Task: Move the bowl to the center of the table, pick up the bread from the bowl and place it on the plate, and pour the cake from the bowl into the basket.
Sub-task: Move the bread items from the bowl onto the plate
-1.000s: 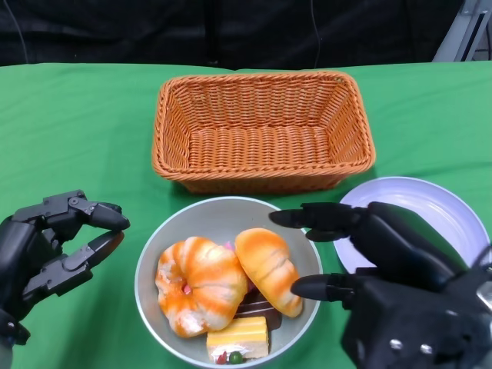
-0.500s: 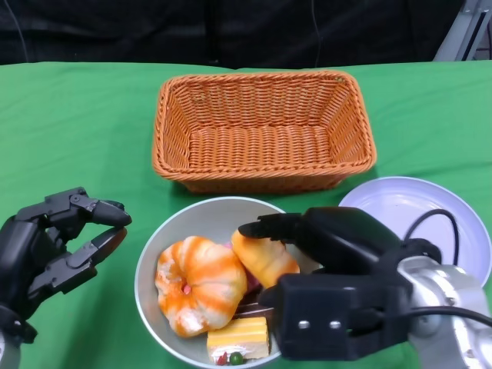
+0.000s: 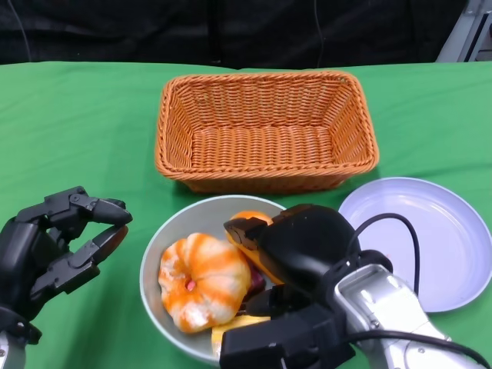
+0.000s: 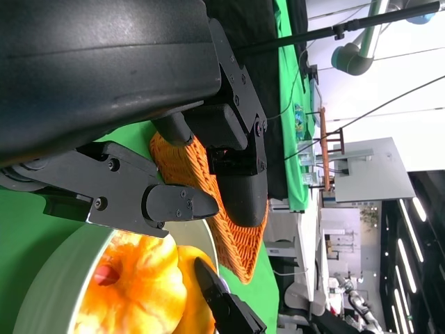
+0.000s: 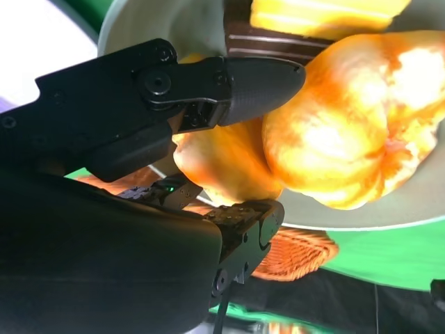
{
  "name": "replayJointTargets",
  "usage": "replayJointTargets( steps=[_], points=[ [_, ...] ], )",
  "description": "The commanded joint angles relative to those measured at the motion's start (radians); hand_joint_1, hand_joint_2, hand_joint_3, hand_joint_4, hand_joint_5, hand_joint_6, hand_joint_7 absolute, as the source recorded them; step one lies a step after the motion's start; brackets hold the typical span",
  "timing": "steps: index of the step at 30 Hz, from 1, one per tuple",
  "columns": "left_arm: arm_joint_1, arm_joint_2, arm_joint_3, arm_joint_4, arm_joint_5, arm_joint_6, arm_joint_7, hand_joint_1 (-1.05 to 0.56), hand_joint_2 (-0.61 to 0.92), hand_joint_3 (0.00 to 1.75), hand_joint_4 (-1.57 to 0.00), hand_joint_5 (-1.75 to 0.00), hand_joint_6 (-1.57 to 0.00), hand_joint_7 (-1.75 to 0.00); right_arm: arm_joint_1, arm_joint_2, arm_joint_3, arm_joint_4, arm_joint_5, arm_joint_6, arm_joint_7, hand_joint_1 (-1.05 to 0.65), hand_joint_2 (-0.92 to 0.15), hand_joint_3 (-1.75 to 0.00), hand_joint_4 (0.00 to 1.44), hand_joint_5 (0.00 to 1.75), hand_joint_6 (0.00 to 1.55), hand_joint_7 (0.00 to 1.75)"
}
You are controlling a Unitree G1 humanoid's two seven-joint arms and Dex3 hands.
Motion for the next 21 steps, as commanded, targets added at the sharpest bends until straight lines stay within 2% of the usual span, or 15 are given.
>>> replayJointTargets(
  steps=[1,2,3,4,5,7,8,11,14,15,17,21],
  points=[
    [0.007,0.009,0.007,-0.007,-0.011,-0.014,-0.009,-0.15,0.92,0.32,-0.69,-1.39,-0.88,-0.86,0.049,0.004,0.002,0.054,-0.012,-0.023,-0.068,-0.65,-0.92,-0.13,0.69,0.47,0.60,0.04],
    [0.004,0.009,0.007,-0.003,-0.011,-0.016,-0.010,-0.16,0.92,0.30,-0.69,-1.38,-0.89,-0.85,0.061,0.011,-0.011,0.066,0.008,-0.043,-0.113,-0.58,-0.92,-0.09,0.62,0.72,0.64,0.05],
    [0.002,0.010,0.006,-0.001,-0.008,-0.017,-0.007,-0.16,0.92,0.29,-0.70,-1.38,-0.89,-0.85,0.069,0.017,-0.023,0.078,0.025,-0.063,-0.151,-0.46,-0.91,-0.04,0.54,1.08,0.69,0.12],
    [0.001,0.010,0.006,0.001,-0.006,-0.018,-0.005,-0.16,0.92,0.28,-0.70,-1.38,-0.89,-0.85,0.075,0.021,-0.032,0.087,0.037,-0.078,-0.178,-0.41,-0.91,-0.02,0.51,1.25,0.64,0.29],
    [0.001,0.010,0.006,0.002,-0.004,-0.018,-0.004,-0.16,0.92,0.28,-0.70,-1.38,-0.89,-0.85,0.078,0.023,-0.037,0.094,0.043,-0.089,-0.194,-0.37,-0.91,-0.01,0.49,1.36,0.50,0.61],
    [-0.001,0.010,0.006,0.005,-0.006,-0.020,-0.006,-0.16,0.92,0.27,-0.70,-1.38,-0.89,-0.85,0.081,0.024,-0.054,0.104,0.067,-0.120,-0.230,-0.36,-0.90,0.00,0.48,1.42,0.40,0.82],
    [-0.002,0.010,0.006,0.007,-0.007,-0.022,-0.007,-0.15,0.92,0.28,-0.70,-1.38,-0.89,-0.85,0.083,0.024,-0.065,0.109,0.085,-0.140,-0.252,-0.31,-0.91,0.00,0.49,1.59,0.37,1.10],
    [-0.008,0.008,0.005,0.019,-0.006,-0.025,-0.007,-0.13,0.92,0.28,-0.70,-1.39,-0.90,-0.85,0.096,0.044,-0.113,0.120,0.157,-0.185,-0.320,-0.26,-0.90,0.00,0.49,1.73,0.35,1.48],
    [-0.011,0.005,0.002,0.022,-0.002,-0.028,-0.004,-0.13,0.92,0.29,-0.70,-1.40,-0.90,-0.86,0.100,0.061,-0.148,0.123,0.214,-0.209,-0.346,-0.25,-0.91,0.00,0.48,1.74,0.40,1.50],
    [-0.011,0.005,0.001,0.023,-0.002,-0.029,-0.004,-0.13,0.92,0.28,-0.70,-1.40,-0.90,-0.86,0.100,0.064,-0.157,0.123,0.229,-0.219,-0.353,-0.24,-0.89,0.00,0.50,1.66,0.47,1.41],
    [-0.012,0.004,0.000,0.024,-0.003,-0.030,-0.005,-0.13,0.91,0.28,-0.70,-1.41,-0.90,-0.86,0.100,0.066,-0.165,0.125,0.244,-0.231,-0.362,-0.24,-0.89,0.00,0.52,1.61,0.53,1.32],
    [-0.016,0.004,0.000,0.031,-0.006,-0.036,-0.013,-0.14,0.91,0.28,-0.69,-1.43,-0.90,-0.87,0.097,0.063,-0.172,0.129,0.254,-0.249,-0.368,-0.24,-0.89,0.00,0.53,1.63,0.57,1.24]
  ],
)
